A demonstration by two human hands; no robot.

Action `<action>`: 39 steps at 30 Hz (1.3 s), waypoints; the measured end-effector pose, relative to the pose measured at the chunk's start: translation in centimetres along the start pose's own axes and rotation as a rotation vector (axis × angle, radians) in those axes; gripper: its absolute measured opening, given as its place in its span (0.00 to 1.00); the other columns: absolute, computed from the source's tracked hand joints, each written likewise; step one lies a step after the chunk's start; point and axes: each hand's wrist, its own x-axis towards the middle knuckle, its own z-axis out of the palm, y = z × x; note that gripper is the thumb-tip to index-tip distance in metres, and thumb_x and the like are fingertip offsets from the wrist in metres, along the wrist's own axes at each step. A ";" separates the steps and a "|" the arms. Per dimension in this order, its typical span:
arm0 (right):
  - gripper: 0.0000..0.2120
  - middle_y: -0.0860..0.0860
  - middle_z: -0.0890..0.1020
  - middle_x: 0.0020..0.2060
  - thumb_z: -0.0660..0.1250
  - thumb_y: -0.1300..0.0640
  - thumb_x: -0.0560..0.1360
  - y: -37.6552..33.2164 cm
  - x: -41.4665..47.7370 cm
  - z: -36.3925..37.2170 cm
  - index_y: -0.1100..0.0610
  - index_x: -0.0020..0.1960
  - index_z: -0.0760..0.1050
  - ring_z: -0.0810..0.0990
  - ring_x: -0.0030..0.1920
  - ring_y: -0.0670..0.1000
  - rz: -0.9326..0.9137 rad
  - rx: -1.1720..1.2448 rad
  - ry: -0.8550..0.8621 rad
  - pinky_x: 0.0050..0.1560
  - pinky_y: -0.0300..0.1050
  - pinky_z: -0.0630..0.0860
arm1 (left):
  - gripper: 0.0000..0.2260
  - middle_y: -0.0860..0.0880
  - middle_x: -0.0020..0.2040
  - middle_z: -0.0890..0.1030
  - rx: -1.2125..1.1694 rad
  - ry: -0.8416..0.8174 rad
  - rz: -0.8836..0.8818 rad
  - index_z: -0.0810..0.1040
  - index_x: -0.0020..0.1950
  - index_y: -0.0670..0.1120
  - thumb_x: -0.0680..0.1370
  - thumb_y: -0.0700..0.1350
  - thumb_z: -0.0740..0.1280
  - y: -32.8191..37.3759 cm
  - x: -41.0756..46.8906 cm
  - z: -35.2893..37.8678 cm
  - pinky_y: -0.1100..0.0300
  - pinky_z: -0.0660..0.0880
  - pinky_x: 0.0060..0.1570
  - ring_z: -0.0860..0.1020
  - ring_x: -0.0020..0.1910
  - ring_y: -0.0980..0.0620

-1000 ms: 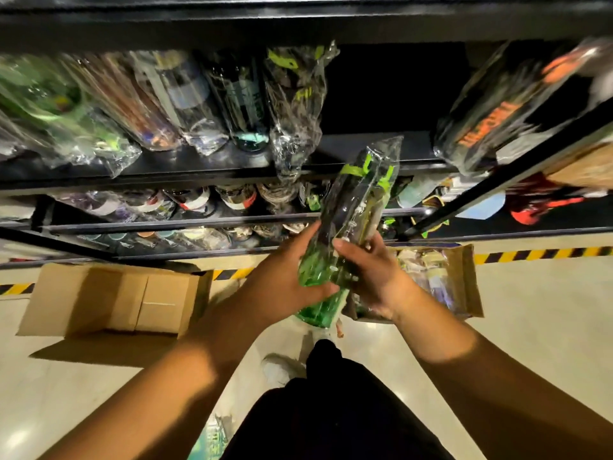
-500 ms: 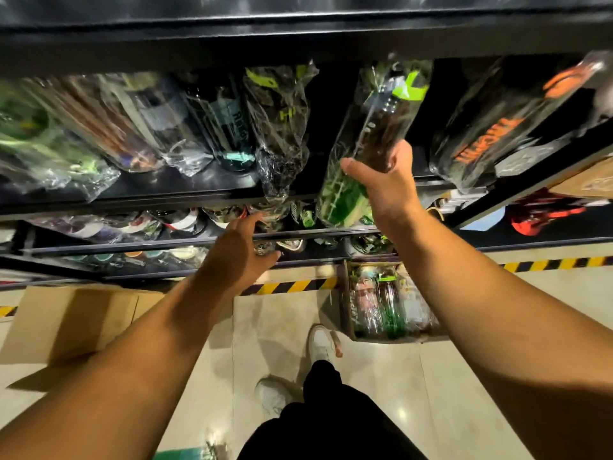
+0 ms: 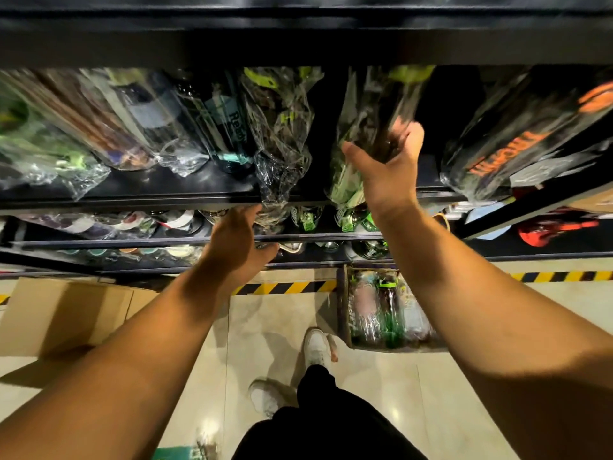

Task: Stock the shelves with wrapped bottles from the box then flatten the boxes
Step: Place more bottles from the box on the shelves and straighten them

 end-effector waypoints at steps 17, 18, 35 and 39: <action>0.45 0.53 0.68 0.64 0.77 0.45 0.64 6.4 -0.5 -0.5 0.49 0.74 0.57 0.73 0.63 0.56 0.051 -0.483 -0.116 0.65 0.55 0.73 | 0.49 0.39 0.81 0.48 0.234 -0.136 0.048 0.47 0.82 0.45 0.72 0.54 0.76 -1.1 4.1 1.0 0.42 0.57 0.77 0.51 0.79 0.35; 0.44 0.53 0.68 0.64 0.78 0.47 0.66 6.3 -0.3 -0.4 0.51 0.74 0.59 0.73 0.62 0.55 0.033 -0.491 -0.108 0.65 0.54 0.73 | 0.50 0.38 0.81 0.47 0.224 -0.154 0.042 0.46 0.82 0.45 0.72 0.54 0.76 -1.2 4.1 1.0 0.41 0.56 0.77 0.50 0.79 0.35; 0.29 0.52 0.76 0.61 0.76 0.45 0.71 7.3 3.0 4.1 0.57 0.64 0.69 0.75 0.61 0.56 0.005 -0.520 0.022 0.61 0.52 0.75 | 0.49 0.45 0.81 0.37 0.288 -0.262 0.019 0.39 0.82 0.47 0.76 0.60 0.70 -0.9 3.4 0.3 0.49 0.48 0.78 0.40 0.80 0.41; 0.32 0.53 0.77 0.61 0.75 0.46 0.71 7.3 3.3 3.8 0.57 0.68 0.67 0.74 0.63 0.58 0.054 -0.616 -0.056 0.62 0.54 0.75 | 0.48 0.44 0.82 0.40 0.319 -0.289 0.009 0.41 0.82 0.46 0.76 0.57 0.71 -0.3 3.6 -0.3 0.48 0.50 0.79 0.42 0.80 0.41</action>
